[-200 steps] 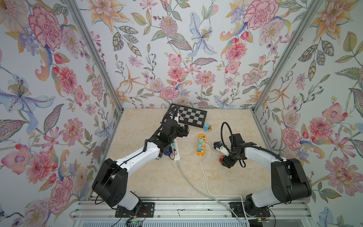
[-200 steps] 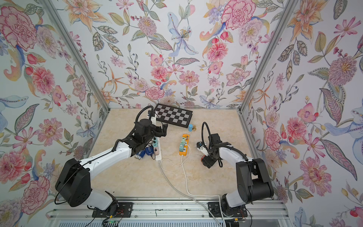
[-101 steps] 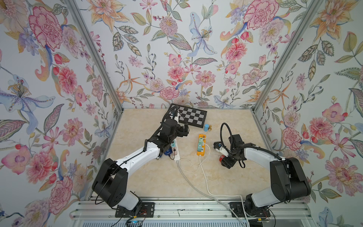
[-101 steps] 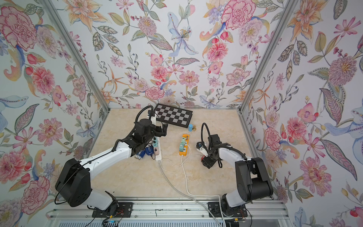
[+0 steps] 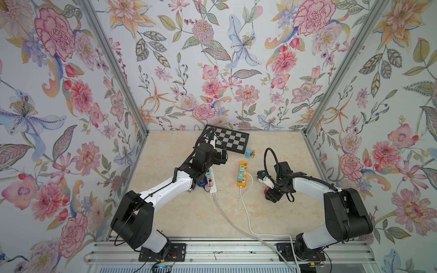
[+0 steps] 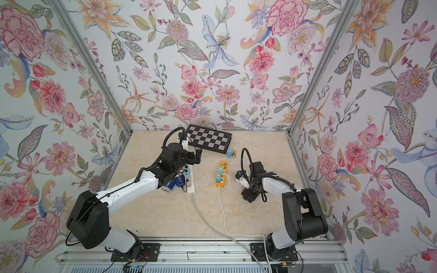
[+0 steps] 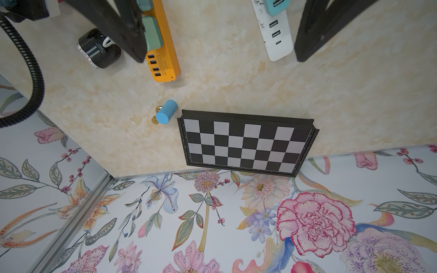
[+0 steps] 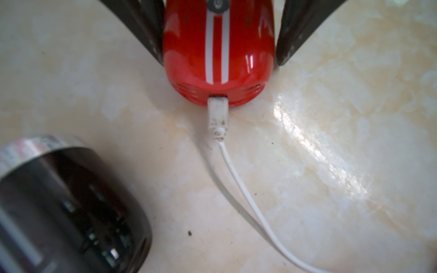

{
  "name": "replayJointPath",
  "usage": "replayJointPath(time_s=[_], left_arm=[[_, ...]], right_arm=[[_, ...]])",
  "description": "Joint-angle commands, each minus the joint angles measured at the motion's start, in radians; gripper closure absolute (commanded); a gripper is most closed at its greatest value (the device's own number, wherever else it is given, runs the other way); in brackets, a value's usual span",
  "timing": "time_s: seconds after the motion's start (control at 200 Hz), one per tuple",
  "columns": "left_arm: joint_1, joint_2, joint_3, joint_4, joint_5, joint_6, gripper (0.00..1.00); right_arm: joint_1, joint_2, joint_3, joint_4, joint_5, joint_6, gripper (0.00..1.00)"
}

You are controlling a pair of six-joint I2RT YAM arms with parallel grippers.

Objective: Unplug the electric shaver
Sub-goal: Pick up the electric shaver from the center of the board.

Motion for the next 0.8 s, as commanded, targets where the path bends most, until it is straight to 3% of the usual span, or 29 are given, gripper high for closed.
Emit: replayJointPath(time_s=[0.0,0.415,0.62,0.791], left_arm=[[-0.005,-0.005,-0.002,0.008,-0.006,0.017,0.01],[-0.041,-0.030,-0.017,0.077,0.058,-0.066,0.04],[-0.121,-0.069,-0.085,0.231,0.127,-0.131,0.05],[-0.164,-0.084,-0.153,0.434,0.251,-0.169,0.06]], right_arm=[[0.004,-0.011,-0.028,-0.017,0.006,0.003,0.32],[0.005,-0.228,-0.036,-0.030,-0.012,0.049,0.41],[0.027,-0.367,0.002,-0.078,-0.039,0.072,0.41],[0.036,-0.457,0.034,-0.096,-0.074,0.097,0.41]])
